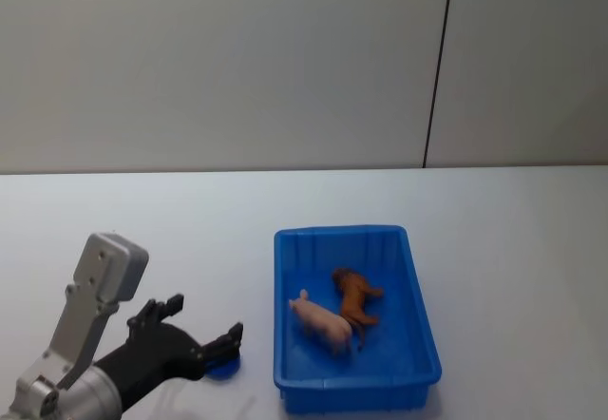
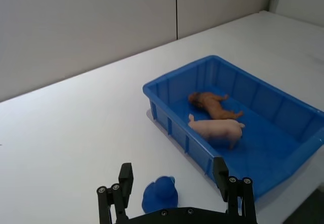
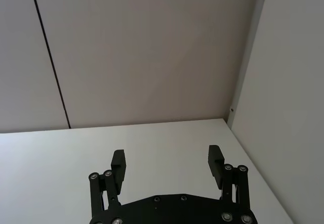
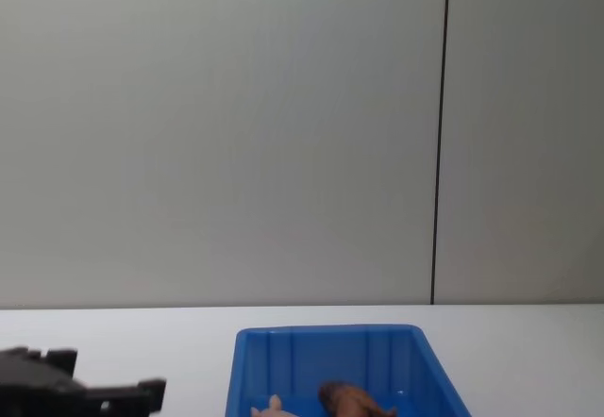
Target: Pick up the two dolls from the table and place them into the box.
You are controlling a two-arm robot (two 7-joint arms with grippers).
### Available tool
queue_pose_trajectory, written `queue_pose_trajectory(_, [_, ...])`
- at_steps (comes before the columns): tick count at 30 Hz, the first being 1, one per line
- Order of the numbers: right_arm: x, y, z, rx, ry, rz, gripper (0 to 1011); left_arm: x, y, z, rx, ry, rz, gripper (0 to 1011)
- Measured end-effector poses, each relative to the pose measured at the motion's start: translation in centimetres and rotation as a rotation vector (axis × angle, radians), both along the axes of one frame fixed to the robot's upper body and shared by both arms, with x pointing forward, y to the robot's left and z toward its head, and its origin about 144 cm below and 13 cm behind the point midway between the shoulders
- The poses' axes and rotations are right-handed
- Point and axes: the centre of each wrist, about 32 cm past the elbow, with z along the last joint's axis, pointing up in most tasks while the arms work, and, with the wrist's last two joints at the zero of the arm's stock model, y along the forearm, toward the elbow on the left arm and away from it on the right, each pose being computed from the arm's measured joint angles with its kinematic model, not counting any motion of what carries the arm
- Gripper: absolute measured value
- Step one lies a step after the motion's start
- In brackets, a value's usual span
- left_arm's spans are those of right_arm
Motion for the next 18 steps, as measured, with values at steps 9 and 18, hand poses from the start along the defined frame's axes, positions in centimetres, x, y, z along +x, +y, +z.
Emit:
queue_pose_trajectory(9, [-0.2, -0.4, -0.1, -0.001, -0.009, -0.026, 1001, 0.1, 0.6, -1.0, 0.034, -0.003, -0.007, 1001])
queue_pose_trajectory(18, [-0.3, -0.6, -0.1, -0.002, -0.014, -0.038, 1001, 1.6, 0.8, -2.3, 0.073, -0.028, 0.001, 1001])
